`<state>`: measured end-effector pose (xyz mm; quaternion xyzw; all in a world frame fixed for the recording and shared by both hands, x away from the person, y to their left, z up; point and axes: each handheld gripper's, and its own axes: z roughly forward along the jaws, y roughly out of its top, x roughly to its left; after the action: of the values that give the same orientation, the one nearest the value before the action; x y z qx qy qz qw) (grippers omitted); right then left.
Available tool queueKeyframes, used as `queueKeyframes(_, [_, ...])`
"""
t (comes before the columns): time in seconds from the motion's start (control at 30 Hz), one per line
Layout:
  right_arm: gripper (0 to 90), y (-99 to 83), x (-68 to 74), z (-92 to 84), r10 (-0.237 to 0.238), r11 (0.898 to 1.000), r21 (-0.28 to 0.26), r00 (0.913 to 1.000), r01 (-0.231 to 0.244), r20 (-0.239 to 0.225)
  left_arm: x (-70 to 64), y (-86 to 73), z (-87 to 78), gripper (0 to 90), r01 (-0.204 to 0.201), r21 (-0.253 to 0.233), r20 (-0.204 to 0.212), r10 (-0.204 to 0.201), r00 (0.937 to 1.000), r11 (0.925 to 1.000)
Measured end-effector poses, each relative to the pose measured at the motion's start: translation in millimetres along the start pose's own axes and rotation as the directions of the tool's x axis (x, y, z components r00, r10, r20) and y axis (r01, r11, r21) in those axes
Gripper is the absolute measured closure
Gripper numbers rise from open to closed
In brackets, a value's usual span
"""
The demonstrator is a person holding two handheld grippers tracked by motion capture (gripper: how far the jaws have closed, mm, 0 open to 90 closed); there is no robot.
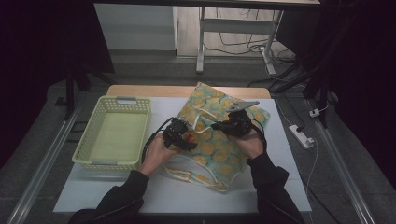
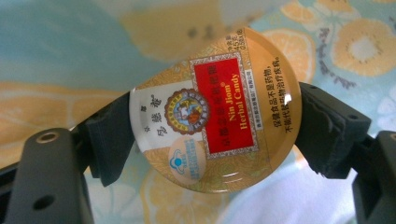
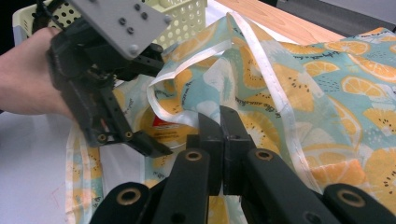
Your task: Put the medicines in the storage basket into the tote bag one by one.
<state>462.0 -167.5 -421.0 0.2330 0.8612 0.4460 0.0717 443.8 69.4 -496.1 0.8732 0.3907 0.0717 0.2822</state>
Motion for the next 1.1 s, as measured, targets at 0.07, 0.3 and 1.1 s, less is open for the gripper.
queueKeyframes(0.07, [89.4, -0.1, 0.1, 0.3, 0.001, 1.000, -0.001, 1.0000, -0.001, -0.003, 1.4, 3.0, 2.9, 20.4, 0.004, -0.005, -0.004, -0.004, 1.0000, 1.0000])
queueKeyframes(0.3, [89.4, -0.1, 0.5, 0.7, 0.002, 1.000, 0.001, 1.0000, -0.002, -0.006, 6.7, 11.5, 13.4, 20.4, 0.022, -0.010, -0.008, -0.022, 0.9997, 0.9997])
queueKeyframes(1.1, [89.4, -2.0, -0.7, 3.5, 0.007, 1.000, 0.011, 1.0000, -0.007, -0.004, 10.5, 12.6, 22.8, 12.7, 0.029, -0.092, 0.020, -0.027, 0.9994, 0.9954])
